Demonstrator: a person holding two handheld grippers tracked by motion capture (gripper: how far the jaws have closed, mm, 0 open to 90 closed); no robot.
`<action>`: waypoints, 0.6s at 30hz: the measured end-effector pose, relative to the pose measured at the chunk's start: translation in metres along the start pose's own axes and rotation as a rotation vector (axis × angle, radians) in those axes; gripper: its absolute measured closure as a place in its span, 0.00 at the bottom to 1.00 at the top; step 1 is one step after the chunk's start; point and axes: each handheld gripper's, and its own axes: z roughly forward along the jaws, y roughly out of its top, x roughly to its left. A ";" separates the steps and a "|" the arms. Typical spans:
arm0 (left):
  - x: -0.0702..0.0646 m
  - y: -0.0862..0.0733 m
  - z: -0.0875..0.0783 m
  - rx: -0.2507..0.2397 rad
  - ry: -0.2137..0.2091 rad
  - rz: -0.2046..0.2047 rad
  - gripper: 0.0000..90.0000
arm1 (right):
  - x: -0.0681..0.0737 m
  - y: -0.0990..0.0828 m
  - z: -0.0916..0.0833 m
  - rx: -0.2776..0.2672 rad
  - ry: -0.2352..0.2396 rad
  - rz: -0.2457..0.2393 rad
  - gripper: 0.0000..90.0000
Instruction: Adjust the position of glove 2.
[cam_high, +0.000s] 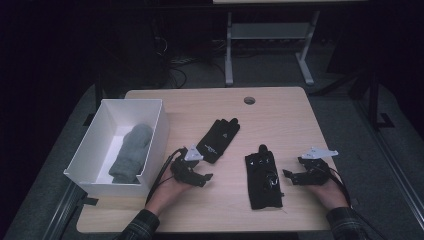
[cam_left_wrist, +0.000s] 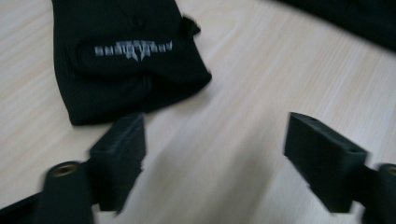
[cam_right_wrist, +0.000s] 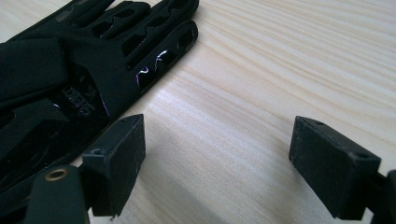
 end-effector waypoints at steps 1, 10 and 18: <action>0.001 0.004 0.001 -0.003 0.005 0.001 0.29 | 0.000 0.000 0.000 0.000 0.000 -0.001 0.20; 0.015 0.039 0.019 -0.013 0.000 0.000 0.49 | 0.000 0.000 0.000 0.000 0.002 -0.002 0.20; 0.014 0.052 0.049 0.022 0.008 0.041 0.53 | 0.000 0.000 0.000 -0.001 0.003 -0.003 0.20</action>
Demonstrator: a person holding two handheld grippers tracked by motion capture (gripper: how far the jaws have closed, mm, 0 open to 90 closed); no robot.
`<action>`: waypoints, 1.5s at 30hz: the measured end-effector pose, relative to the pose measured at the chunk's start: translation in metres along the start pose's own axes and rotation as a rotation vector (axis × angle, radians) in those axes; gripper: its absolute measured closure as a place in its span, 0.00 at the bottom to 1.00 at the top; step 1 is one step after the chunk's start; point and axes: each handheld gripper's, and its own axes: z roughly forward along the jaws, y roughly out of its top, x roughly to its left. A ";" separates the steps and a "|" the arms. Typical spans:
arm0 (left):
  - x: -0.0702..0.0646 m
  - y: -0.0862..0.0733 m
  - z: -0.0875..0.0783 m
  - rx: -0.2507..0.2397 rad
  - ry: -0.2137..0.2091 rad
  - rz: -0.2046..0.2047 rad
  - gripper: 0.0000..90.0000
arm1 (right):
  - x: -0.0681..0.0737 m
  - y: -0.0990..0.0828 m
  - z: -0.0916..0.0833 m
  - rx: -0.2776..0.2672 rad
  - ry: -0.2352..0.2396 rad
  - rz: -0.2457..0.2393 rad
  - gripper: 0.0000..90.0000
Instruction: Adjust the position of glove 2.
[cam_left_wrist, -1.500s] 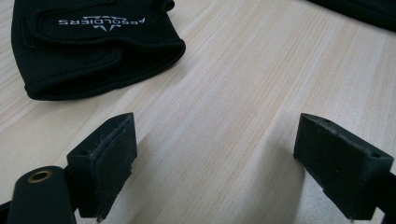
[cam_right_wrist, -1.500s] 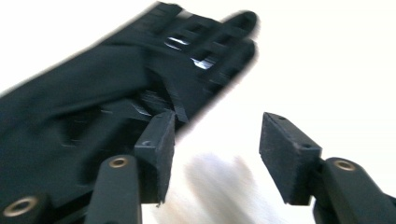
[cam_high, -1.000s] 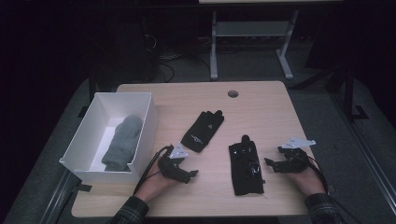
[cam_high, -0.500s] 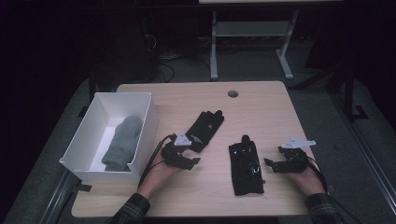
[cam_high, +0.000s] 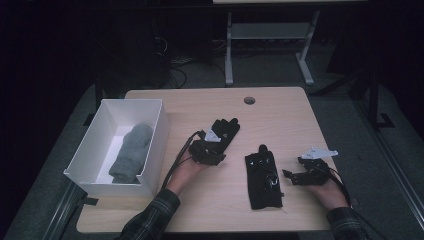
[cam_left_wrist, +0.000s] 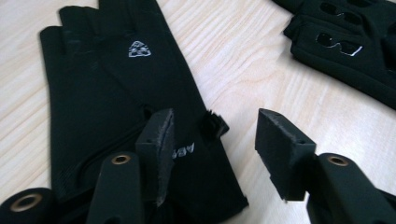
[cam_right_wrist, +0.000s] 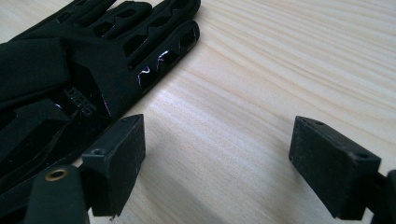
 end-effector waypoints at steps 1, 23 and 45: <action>0.000 0.001 0.003 -0.001 0.003 0.010 0.56 | 0.000 0.000 0.000 0.000 0.000 0.000 0.20; -0.016 -0.015 -0.035 0.015 -0.068 0.011 0.93 | 0.000 0.000 0.000 0.000 0.000 0.000 0.20; -0.038 -0.049 -0.073 -0.024 -0.117 -0.032 0.65 | 0.001 0.000 0.000 -0.003 -0.001 0.000 0.21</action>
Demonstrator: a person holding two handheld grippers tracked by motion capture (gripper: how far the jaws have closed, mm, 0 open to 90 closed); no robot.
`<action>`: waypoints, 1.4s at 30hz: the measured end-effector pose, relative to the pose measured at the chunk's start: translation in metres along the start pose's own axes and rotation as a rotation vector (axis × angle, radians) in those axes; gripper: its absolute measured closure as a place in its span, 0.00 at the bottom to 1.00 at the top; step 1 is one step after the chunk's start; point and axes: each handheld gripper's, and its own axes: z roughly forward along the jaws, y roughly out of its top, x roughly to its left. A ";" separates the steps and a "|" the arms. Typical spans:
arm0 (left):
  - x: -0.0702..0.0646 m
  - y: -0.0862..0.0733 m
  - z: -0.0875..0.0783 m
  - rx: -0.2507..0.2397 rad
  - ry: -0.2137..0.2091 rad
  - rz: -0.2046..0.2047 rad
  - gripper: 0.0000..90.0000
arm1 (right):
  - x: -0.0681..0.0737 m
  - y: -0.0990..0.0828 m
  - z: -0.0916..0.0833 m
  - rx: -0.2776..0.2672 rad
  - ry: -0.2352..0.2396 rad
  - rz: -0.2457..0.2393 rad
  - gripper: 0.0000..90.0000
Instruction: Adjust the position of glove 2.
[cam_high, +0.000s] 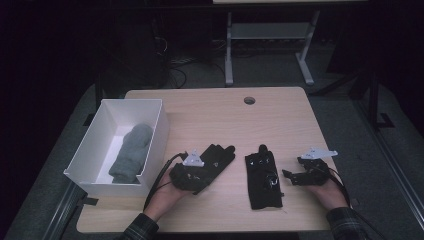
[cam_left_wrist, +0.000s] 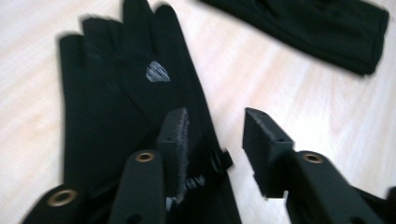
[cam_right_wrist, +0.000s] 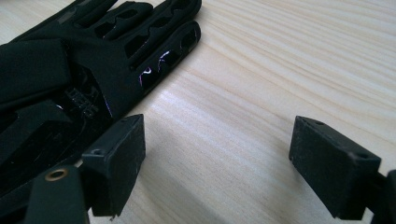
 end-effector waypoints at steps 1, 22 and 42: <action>0.002 0.003 0.000 0.001 0.008 -0.003 0.64 | 0.000 0.000 0.000 0.000 0.000 0.000 0.20; 0.036 0.014 0.038 0.087 0.127 -0.014 0.84 | 0.000 0.000 0.000 0.000 0.000 0.000 0.20; 0.037 0.020 0.020 0.031 0.075 -0.073 0.97 | 0.026 0.005 -0.023 0.069 0.248 -0.070 1.00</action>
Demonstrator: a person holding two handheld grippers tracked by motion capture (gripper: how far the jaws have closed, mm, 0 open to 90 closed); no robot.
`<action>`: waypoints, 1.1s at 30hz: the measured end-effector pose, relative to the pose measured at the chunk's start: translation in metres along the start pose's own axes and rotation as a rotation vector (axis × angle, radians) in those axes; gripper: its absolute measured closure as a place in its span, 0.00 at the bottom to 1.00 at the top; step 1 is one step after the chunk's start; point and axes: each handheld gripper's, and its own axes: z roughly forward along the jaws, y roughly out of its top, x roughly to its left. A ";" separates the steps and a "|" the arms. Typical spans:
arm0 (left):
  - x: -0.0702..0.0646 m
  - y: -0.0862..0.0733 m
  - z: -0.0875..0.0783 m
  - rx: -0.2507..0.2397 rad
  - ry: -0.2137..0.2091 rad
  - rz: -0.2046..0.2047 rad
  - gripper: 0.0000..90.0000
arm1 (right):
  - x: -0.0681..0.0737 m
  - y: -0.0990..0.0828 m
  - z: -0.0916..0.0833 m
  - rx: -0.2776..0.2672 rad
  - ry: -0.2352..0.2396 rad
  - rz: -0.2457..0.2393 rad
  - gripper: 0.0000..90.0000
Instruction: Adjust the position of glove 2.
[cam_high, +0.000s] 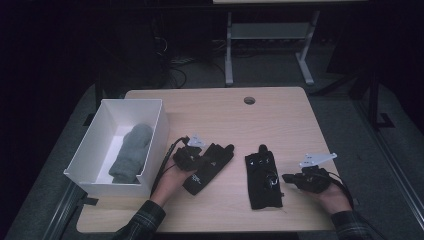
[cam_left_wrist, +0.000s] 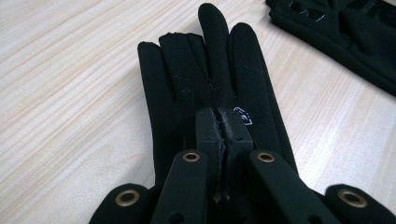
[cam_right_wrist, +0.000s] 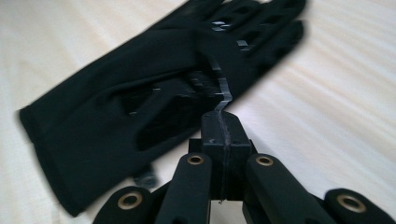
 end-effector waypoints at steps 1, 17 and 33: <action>0.000 0.000 0.000 -0.003 -0.002 -0.004 0.97 | 0.002 0.001 0.002 0.003 0.018 -0.019 1.00; 0.002 0.000 0.000 -0.004 -0.016 -0.016 0.97 | 0.032 0.019 0.034 0.055 0.145 -0.128 1.00; 0.005 0.000 -0.003 -0.007 -0.025 -0.035 0.97 | 0.037 0.033 0.042 -0.011 0.116 -0.111 0.73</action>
